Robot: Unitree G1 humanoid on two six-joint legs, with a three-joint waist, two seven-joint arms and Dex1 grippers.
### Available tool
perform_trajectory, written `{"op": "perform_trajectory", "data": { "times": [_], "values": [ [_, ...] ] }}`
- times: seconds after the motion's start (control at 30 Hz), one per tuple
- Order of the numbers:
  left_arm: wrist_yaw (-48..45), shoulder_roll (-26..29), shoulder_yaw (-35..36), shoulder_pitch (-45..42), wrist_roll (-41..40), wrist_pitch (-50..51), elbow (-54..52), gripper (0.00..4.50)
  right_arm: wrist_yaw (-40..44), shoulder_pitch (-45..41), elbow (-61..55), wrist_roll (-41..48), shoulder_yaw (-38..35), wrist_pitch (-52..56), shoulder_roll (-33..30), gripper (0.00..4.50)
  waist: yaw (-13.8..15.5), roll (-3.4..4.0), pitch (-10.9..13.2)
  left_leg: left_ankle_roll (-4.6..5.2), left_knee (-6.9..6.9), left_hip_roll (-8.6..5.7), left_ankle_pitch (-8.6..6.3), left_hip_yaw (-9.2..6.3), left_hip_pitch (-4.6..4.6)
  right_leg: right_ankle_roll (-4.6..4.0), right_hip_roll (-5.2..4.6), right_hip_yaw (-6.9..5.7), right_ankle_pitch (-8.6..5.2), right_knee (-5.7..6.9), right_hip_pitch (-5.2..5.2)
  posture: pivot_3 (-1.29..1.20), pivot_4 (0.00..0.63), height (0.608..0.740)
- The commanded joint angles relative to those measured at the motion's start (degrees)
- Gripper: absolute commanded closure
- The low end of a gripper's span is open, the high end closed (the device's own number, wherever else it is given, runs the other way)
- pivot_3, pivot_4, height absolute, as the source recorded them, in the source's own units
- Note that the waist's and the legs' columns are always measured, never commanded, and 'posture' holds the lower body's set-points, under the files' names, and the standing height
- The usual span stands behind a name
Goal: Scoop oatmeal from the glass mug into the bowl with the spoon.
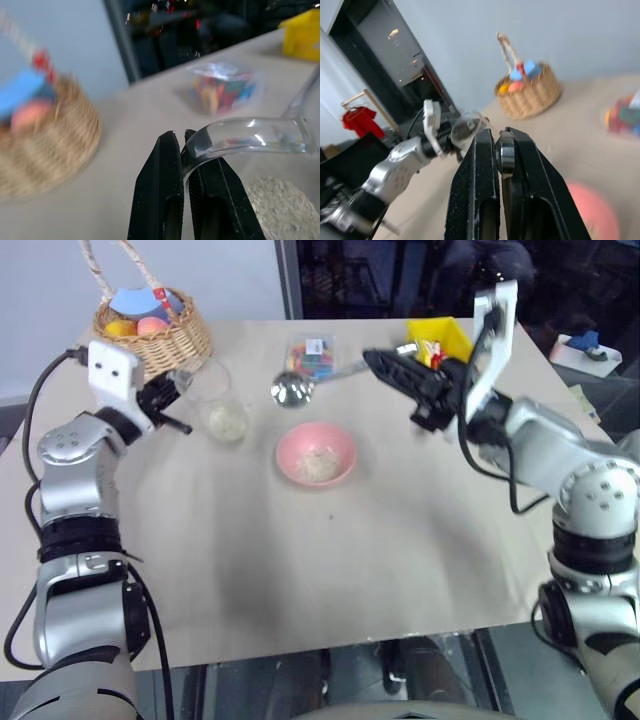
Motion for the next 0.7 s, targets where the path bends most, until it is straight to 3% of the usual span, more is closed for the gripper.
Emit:
{"op": "perform_trajectory", "data": {
  "times": [0.03,0.27,0.5,0.7],
  "values": [
    [2.8,0.0,-2.1,-3.4,2.8,-2.2,-4.8,4.45,2.8,-5.9,2.7,-4.2,-0.3,-2.1,2.3,4.5,-0.1,0.0,0.0,0.0,0.0,-0.01,0.0,-0.01,-0.01,0.0,0.01,-0.01,0.0,-0.01,0.0,0.0,0.15,0.74],
    [6.0,-3.7,-6.2,-5.6,6.1,-2.6,-7.6,4.45,8.1,-12.1,9.5,-21.8,6.9,-3.6,6.0,4.5,-0.2,0.01,0.0,0.0,-0.04,-0.02,0.0,0.04,-0.02,0.01,0.01,0.0,0.0,-0.03,-0.03,0.0,0.15,0.74],
    [7.6,-5.3,-6.9,-8.0,6.3,-2.4,-8.9,4.45,13.5,-12.6,11.8,-43.2,18.9,-6.9,2.7,4.5,-0.2,0.05,0.0,-0.01,0.02,-0.04,0.01,-0.14,-0.4,0.01,-0.01,-0.18,0.0,-0.03,-0.3,0.0,0.15,0.74],
    [8.9,-5.5,-7.3,-9.7,7.0,-3.2,-6.9,4.45,16.8,-13.7,13.3,-48.1,17.3,-7.9,4.6,4.5,-0.3,0.05,0.0,-0.02,0.13,-0.08,0.01,-0.19,-0.78,0.03,-0.01,-0.24,0.02,0.23,-0.65,0.0,0.15,0.74]
  ]
}}
